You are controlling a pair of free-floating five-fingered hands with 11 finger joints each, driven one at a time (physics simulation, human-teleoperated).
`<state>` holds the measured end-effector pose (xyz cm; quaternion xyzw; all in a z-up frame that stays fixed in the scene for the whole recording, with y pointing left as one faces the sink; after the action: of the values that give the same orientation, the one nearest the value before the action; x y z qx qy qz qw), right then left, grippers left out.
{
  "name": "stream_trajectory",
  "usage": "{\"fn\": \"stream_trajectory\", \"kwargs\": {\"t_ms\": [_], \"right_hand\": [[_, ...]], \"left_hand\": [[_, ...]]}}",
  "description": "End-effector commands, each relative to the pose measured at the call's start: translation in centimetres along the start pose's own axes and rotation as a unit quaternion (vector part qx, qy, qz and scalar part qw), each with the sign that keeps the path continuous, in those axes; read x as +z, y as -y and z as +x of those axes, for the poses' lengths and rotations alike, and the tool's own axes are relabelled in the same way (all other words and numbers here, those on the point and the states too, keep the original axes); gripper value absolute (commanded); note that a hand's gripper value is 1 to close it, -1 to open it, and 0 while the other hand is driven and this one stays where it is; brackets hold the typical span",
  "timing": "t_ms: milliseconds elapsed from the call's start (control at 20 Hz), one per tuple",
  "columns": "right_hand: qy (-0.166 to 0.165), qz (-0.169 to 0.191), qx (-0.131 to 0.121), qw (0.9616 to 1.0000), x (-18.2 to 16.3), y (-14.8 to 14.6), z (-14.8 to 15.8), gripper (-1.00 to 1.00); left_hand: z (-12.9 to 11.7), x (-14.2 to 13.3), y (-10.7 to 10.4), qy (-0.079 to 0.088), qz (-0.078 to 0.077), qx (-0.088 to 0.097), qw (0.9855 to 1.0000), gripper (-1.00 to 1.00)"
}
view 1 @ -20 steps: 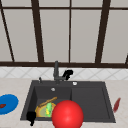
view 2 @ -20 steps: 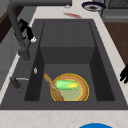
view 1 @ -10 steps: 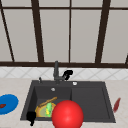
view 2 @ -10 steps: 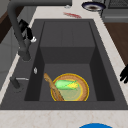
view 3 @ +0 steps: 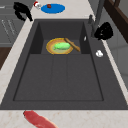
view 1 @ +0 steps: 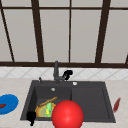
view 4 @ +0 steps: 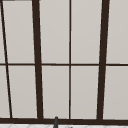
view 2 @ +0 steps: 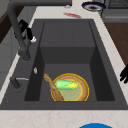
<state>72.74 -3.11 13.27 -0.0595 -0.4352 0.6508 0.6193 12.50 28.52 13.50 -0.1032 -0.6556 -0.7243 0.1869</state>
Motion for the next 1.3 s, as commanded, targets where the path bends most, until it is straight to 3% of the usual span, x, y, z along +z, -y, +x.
{"fn": "stream_trajectory", "kwargs": {"t_ms": [0, 700, 1250], "right_hand": [[-0.015, 0.033, -0.014, 0.9992, -0.69, 1.65, 1.89, 1.00], [-0.037, 0.030, 0.004, 0.9989, -0.62, 1.71, 2.01, 1.00], [-0.041, 0.016, -0.001, 0.9991, -0.35, 2.09, 1.96, 1.00]], "left_hand": [[0.00, 0.00, 0.00, 0.000, 0.000, 0.000, 1.0000, 0.00], [0.00, 0.00, 0.00, 0.000, 0.000, 0.000, 1.0000, 0.00], [0.00, 0.00, 0.00, 0.000, 0.000, 0.000, 1.0000, 0.00]]}}
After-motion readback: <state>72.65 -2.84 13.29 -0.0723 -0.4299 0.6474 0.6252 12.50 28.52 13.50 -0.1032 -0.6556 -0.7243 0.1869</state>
